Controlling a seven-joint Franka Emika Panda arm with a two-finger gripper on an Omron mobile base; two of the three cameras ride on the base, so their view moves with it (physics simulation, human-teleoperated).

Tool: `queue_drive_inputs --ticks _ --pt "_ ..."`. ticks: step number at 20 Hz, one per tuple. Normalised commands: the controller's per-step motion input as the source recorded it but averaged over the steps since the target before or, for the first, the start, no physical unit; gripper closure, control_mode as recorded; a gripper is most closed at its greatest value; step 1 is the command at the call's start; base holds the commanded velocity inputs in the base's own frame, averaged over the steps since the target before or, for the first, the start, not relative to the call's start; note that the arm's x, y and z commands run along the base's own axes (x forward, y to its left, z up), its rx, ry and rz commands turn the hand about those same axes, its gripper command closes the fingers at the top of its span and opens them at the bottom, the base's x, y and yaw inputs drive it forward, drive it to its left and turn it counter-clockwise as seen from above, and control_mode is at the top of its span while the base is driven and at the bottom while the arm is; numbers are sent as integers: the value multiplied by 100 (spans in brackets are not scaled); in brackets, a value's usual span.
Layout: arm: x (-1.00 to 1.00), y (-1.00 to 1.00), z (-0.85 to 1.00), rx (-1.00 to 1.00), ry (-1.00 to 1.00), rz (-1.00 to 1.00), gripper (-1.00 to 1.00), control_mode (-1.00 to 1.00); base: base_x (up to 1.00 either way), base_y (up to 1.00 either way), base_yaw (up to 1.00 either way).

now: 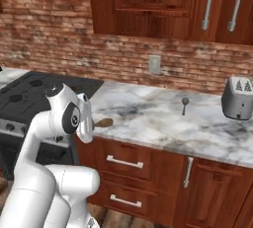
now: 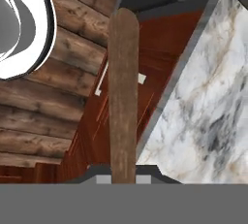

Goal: Organize the utensils by type. Pick up the wooden spoons from the counter and place them in the open cabinet. Then pick up the metallic utensils from the counter and place them in the open drawer.

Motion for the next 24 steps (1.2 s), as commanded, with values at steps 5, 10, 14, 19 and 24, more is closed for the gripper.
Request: queue_drive_inputs --ticks 5,10,14,19,24 --pt "0 0 0 0 0 0 100 100 -40 0 71" --pt "0 0 0 0 0 0 100 100 -32 0 70" --pt "0 0 0 0 0 0 100 100 -26 0 70" --pt "0 0 0 0 0 0 100 100 -20 0 69" --pt "0 0 0 0 0 0 100 100 -31 0 63"
